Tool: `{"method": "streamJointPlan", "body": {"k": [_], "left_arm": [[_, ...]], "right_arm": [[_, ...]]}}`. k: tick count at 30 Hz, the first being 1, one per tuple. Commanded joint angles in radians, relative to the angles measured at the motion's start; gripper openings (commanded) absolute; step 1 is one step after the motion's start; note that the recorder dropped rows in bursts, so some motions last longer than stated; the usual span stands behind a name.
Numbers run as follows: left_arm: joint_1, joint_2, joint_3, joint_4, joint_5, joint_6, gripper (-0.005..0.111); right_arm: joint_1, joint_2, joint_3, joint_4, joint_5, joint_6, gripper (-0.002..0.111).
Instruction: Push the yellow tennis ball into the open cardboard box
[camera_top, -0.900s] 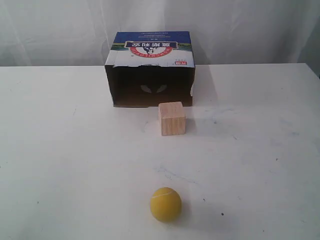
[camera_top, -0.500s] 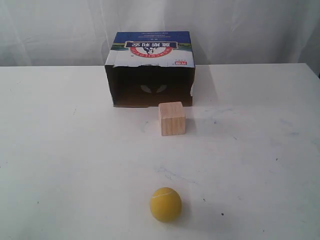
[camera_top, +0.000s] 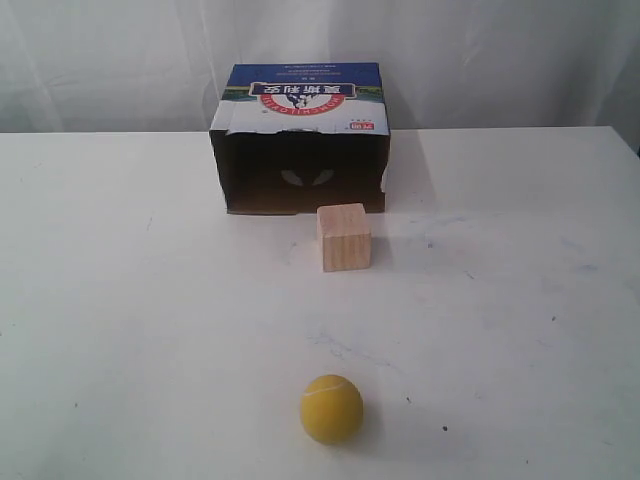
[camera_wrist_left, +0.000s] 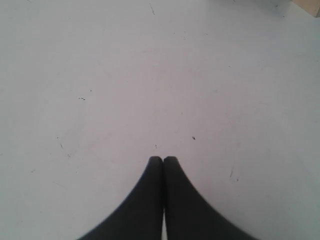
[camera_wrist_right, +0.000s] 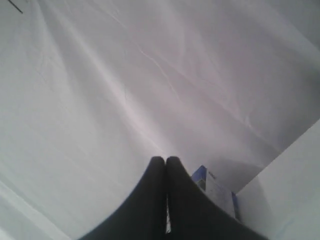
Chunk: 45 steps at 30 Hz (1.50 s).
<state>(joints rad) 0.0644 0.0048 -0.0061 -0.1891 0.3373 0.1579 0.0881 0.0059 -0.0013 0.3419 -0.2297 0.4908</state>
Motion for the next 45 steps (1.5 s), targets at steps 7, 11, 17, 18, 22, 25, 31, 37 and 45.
{"method": "streamJointPlan", "body": {"k": [7, 11, 17, 18, 22, 25, 31, 37, 45], "left_arm": [[-0.007, -0.005, 0.006, -0.005, 0.021, 0.000, 0.000], [-0.007, -0.005, 0.006, -0.005, 0.021, 0.000, 0.000], [-0.007, -0.005, 0.006, -0.005, 0.021, 0.000, 0.000], [-0.007, -0.005, 0.006, -0.005, 0.021, 0.000, 0.000], [-0.007, -0.005, 0.006, -0.005, 0.021, 0.000, 0.000], [-0.007, -0.005, 0.006, -0.005, 0.021, 0.000, 0.000], [-0.007, -0.005, 0.006, -0.005, 0.021, 0.000, 0.000], [-0.007, -0.005, 0.006, -0.005, 0.021, 0.000, 0.000], [-0.007, -0.005, 0.006, -0.005, 0.021, 0.000, 0.000]], "right_arm": [[0.002, -0.006, 0.001, 0.157, -0.152, 0.150, 0.000], [0.002, -0.006, 0.001, 0.324, -0.289, 0.137, 0.000], [0.002, 0.196, -0.197, 0.553, -0.480, 0.183, 0.000], [0.002, 0.278, -0.285, 0.468, -0.524, 0.186, 0.000], [0.002, 0.646, -0.653, -0.093, -0.667, -0.159, 0.000], [0.002, 0.834, -0.870, -0.384, -0.372, -0.586, 0.000], [-0.075, 1.271, -1.138, -0.265, 0.452, -0.986, 0.000], [-0.089, 1.503, -1.266, -0.314, 1.014, -0.633, 0.000], [0.047, 1.333, -1.205, -0.350, 1.219, -0.533, 0.000]]}}
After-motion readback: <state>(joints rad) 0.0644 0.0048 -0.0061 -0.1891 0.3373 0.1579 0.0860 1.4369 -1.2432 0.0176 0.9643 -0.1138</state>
